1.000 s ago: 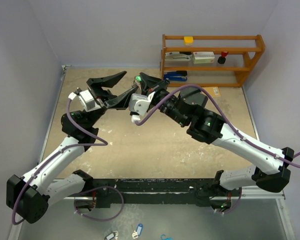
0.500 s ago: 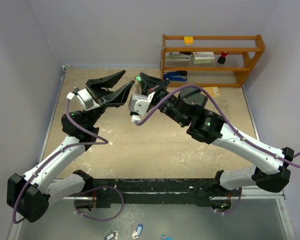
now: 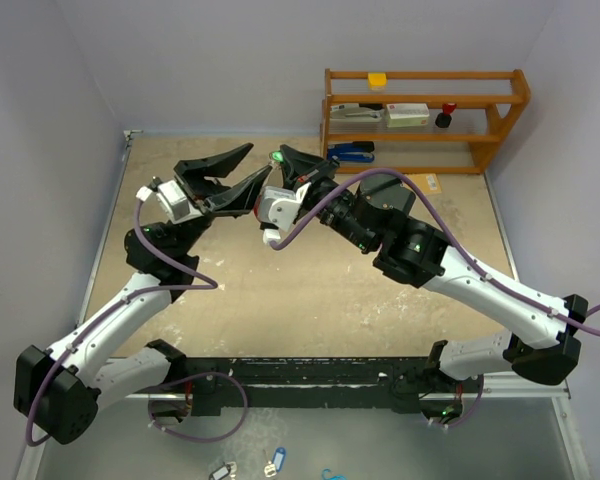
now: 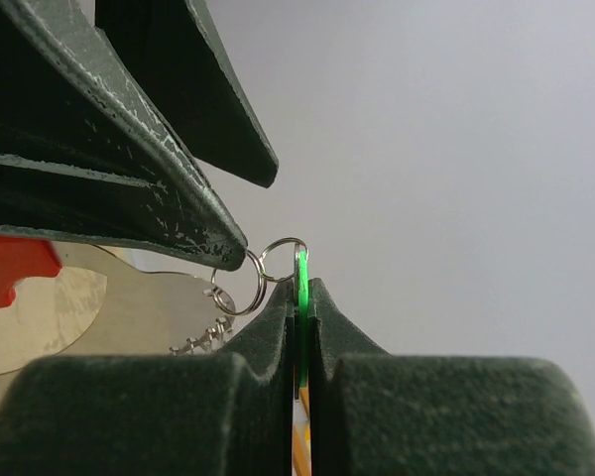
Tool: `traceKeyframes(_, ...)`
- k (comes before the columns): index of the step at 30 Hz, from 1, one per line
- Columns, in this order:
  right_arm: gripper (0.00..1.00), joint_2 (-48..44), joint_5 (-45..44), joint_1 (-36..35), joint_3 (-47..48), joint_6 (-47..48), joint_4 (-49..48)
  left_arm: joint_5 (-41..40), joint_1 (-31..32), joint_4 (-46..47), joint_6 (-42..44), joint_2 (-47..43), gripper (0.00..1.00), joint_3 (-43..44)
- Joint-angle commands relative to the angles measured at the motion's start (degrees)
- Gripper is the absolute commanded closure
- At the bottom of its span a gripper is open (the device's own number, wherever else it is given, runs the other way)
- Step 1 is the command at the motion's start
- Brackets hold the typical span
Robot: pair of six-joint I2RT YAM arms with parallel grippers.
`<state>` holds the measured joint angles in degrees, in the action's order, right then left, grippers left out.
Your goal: Remove the keys from the keyring
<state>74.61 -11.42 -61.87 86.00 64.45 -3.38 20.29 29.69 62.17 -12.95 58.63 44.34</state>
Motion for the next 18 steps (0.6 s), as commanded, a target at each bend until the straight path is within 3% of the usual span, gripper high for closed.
traceKeyframes(1, 1.00, -0.61, -0.47, -0.01, 1.24, -0.71, -5.04, 1.21, 0.26, 2.69, -0.98, -0.82, 0.51, -0.53)
traceKeyframes(18, 1.00, -0.96, -0.31, -0.01, 0.68, -1.18, -4.74, 0.27, 0.48, 4.78, -1.85, 2.31, 0.62, 1.17)
